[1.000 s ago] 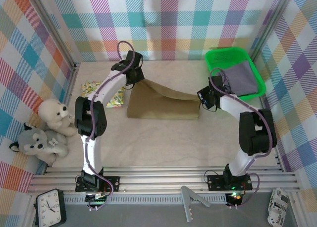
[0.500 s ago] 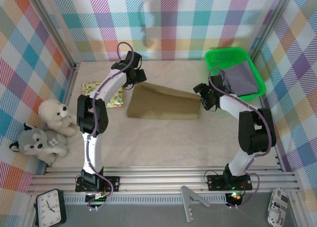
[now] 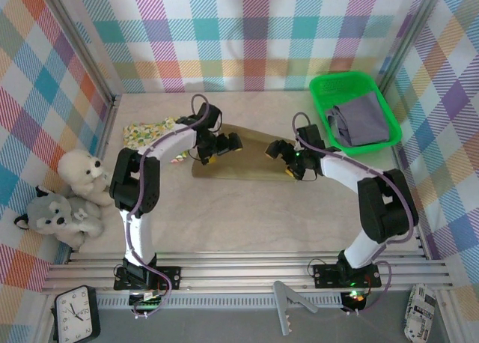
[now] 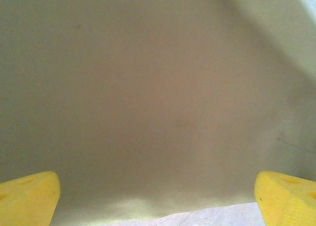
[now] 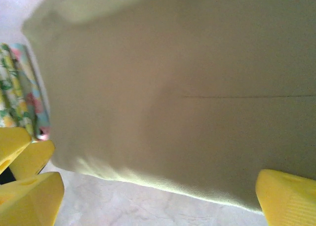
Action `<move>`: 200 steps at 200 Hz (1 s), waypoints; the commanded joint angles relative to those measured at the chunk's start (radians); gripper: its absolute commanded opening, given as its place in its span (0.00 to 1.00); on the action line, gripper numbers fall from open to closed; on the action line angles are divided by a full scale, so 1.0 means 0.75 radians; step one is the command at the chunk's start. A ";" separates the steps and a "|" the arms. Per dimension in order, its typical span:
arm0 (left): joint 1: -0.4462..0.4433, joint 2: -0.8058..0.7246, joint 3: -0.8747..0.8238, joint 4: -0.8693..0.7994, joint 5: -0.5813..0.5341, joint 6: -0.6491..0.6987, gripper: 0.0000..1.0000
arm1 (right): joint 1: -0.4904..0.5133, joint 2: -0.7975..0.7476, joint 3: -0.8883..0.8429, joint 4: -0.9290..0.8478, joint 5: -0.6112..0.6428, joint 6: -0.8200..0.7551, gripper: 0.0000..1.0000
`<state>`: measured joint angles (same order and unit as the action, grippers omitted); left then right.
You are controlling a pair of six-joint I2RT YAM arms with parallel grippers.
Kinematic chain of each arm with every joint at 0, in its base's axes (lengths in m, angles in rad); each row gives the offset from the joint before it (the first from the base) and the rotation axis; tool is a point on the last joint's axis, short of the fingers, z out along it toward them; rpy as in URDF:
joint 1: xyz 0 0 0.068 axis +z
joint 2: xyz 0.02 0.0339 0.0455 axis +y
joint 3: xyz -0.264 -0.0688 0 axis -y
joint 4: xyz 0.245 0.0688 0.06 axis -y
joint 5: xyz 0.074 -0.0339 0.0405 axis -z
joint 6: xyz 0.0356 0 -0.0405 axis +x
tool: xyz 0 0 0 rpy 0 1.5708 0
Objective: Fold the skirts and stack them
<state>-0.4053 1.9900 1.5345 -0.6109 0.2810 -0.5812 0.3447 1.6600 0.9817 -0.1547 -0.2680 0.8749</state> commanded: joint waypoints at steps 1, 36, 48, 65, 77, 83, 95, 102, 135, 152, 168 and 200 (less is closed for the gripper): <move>0.007 -0.002 -0.117 0.029 0.041 -0.064 1.00 | -0.003 0.048 -0.016 -0.027 -0.098 -0.044 0.99; 0.009 -0.136 -0.404 0.112 0.035 -0.118 1.00 | 0.010 -0.015 -0.124 -0.072 -0.097 -0.096 0.99; 0.008 -0.148 -0.396 0.089 0.060 -0.105 1.00 | 0.009 -0.028 -0.105 -0.083 -0.116 -0.115 0.99; 0.004 -0.183 -0.337 0.047 0.062 -0.093 1.00 | 0.016 -0.041 -0.039 -0.084 -0.174 -0.128 0.99; -0.005 -0.209 -0.289 0.039 0.072 -0.101 1.00 | 0.036 -0.049 0.005 -0.065 -0.197 -0.119 0.99; -0.009 -0.219 -0.268 0.046 0.082 -0.110 1.00 | 0.049 -0.048 0.022 -0.050 -0.206 -0.112 0.99; -0.022 -0.224 -0.242 0.073 0.103 -0.143 1.00 | 0.073 -0.033 0.042 -0.009 -0.209 -0.078 0.99; -0.026 -0.217 -0.234 0.093 0.106 -0.166 1.00 | 0.087 -0.016 0.043 0.026 -0.209 -0.050 0.99; -0.026 -0.117 -0.217 0.181 0.117 -0.273 1.00 | 0.103 0.117 0.030 0.196 -0.267 0.080 0.99; -0.023 -0.099 -0.256 0.125 -0.022 -0.297 1.00 | 0.098 0.119 0.011 0.125 -0.141 0.072 0.99; 0.001 -0.103 -0.328 0.048 -0.209 -0.307 1.00 | 0.074 0.116 0.024 -0.115 0.053 0.064 0.99; 0.054 -0.066 -0.463 0.063 -0.227 -0.293 1.00 | 0.030 0.062 -0.020 -0.185 0.079 -0.020 0.99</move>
<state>-0.3893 1.9003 1.2446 -0.4969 0.1917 -0.7902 0.3866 1.7466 0.9913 -0.1890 -0.2855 0.9020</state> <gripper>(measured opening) 0.998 0.991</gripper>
